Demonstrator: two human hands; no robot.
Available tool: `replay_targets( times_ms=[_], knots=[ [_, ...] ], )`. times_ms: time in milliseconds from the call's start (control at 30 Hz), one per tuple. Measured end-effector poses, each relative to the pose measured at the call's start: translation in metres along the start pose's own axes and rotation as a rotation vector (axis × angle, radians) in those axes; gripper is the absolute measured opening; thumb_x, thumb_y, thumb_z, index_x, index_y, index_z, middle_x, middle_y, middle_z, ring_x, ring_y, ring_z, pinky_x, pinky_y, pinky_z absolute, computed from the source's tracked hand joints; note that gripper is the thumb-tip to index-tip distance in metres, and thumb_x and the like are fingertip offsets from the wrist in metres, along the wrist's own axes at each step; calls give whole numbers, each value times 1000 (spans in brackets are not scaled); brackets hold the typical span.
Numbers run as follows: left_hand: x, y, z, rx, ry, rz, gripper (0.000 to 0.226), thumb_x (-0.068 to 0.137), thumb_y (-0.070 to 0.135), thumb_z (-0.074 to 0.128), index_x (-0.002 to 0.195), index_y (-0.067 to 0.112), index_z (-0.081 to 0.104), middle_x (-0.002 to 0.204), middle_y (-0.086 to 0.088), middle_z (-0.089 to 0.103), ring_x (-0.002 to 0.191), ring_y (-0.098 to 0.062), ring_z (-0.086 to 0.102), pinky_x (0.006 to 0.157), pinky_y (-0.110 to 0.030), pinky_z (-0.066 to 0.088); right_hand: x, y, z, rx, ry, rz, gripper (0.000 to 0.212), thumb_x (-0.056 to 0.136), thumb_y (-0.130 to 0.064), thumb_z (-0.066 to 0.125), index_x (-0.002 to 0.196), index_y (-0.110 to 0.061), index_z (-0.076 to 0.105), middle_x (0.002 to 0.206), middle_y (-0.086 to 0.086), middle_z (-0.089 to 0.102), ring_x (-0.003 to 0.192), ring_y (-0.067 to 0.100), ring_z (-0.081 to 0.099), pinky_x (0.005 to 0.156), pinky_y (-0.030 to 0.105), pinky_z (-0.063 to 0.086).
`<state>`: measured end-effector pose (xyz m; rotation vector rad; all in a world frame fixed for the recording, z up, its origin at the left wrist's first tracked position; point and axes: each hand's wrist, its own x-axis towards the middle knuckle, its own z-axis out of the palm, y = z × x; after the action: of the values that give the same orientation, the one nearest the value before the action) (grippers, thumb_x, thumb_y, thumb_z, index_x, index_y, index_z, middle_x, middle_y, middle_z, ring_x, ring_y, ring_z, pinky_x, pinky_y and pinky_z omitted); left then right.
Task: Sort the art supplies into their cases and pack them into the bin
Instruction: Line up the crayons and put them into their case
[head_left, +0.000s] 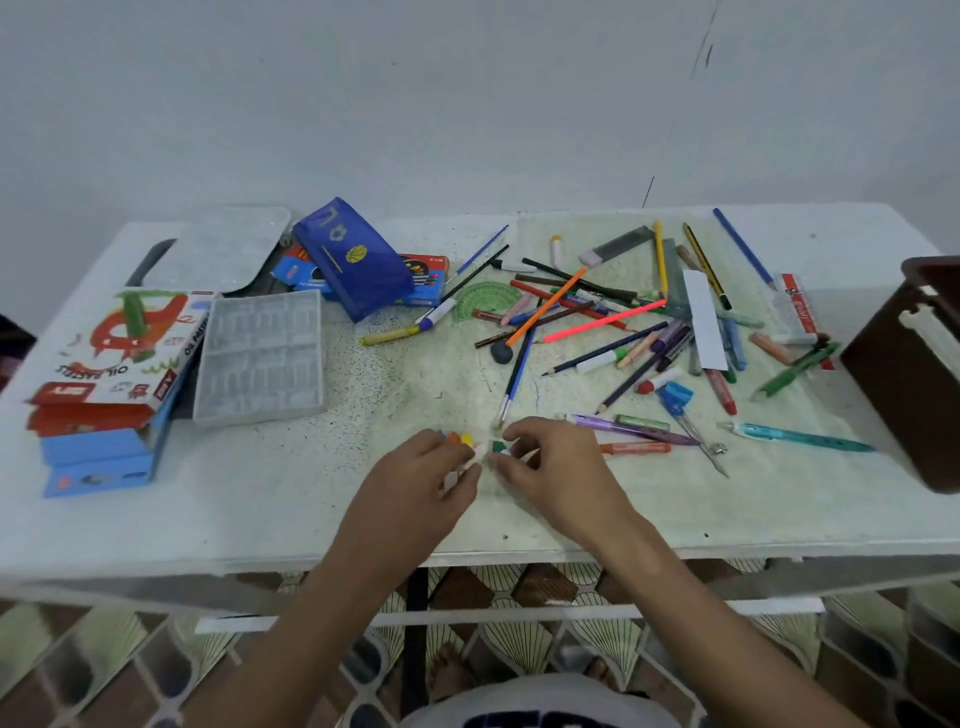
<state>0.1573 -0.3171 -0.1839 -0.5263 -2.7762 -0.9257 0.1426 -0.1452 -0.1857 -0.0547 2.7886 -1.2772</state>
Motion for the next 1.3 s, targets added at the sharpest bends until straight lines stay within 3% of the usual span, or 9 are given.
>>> replay_targets(
  times_ms=[233, 367, 467, 667, 767, 867, 1000, 1133, 1300],
  knots=[
    [-6, -8, 4, 16, -39, 41, 22, 82, 29, 64, 94, 13, 74, 84, 1, 62, 65, -14, 60, 52, -29, 52, -3, 1, 1, 31, 17, 17, 25, 85, -19, 69, 111, -16, 68, 93, -4, 66, 70, 4, 62, 62, 9, 47],
    [-8, -15, 4, -40, -109, 34, 28, 82, 38, 66, 94, 15, 73, 86, 4, 62, 71, -8, 59, 60, -20, 47, -15, -1, -4, 2, -13, -17, 16, 84, -25, 71, 99, -18, 70, 92, -7, 65, 71, 4, 59, 61, 7, 42],
    [-8, -21, 2, -57, -140, 70, 31, 86, 43, 60, 98, 17, 72, 90, 6, 59, 77, -6, 55, 67, -16, 43, -24, -1, -4, -43, -56, -60, 26, 82, -32, 73, 106, -21, 71, 95, -8, 64, 78, 4, 57, 65, 5, 39],
    [-1, -30, -1, 38, -227, 106, 44, 86, 54, 46, 115, 27, 67, 110, 6, 53, 95, -9, 43, 80, -20, 38, -22, 4, -1, -63, -128, -67, 36, 84, -33, 71, 118, -21, 67, 103, -10, 59, 76, -4, 52, 64, 4, 37],
    [4, -32, 0, 91, -262, 118, 49, 84, 59, 43, 117, 30, 66, 109, 5, 52, 94, -14, 44, 80, -28, 41, -20, 6, 0, -77, -107, -72, 33, 85, -29, 70, 117, -20, 68, 101, -8, 61, 77, -1, 53, 66, 1, 36],
    [6, -32, 1, 71, -264, 92, 52, 81, 60, 41, 116, 31, 67, 106, 6, 50, 95, -13, 44, 82, -27, 40, -18, 8, 2, -78, -93, -73, 29, 87, -25, 68, 115, -19, 69, 99, -6, 61, 77, 0, 51, 68, 0, 34],
    [8, -31, 5, 2, -223, 33, 48, 79, 59, 45, 111, 31, 70, 100, 8, 47, 93, -11, 44, 80, -22, 37, -16, 11, 6, -62, -78, -67, 26, 88, -26, 67, 113, -23, 70, 91, -4, 55, 72, -4, 49, 64, 3, 35],
    [11, -29, 6, -45, -234, -17, 30, 83, 47, 64, 109, 32, 71, 100, 9, 46, 94, -8, 44, 77, -13, 33, -14, 12, 4, -55, -89, -63, 25, 86, -26, 68, 111, -24, 71, 85, -4, 55, 67, -1, 48, 62, 5, 35],
    [46, -32, -10, -42, -235, -101, 35, 88, 41, 62, 119, 28, 63, 109, 8, 44, 86, -3, 47, 81, -18, 38, -1, 11, -31, 72, -57, -11, 22, 85, -24, 69, 107, -26, 69, 85, -11, 63, 67, 12, 59, 63, 21, 53]
  ],
)
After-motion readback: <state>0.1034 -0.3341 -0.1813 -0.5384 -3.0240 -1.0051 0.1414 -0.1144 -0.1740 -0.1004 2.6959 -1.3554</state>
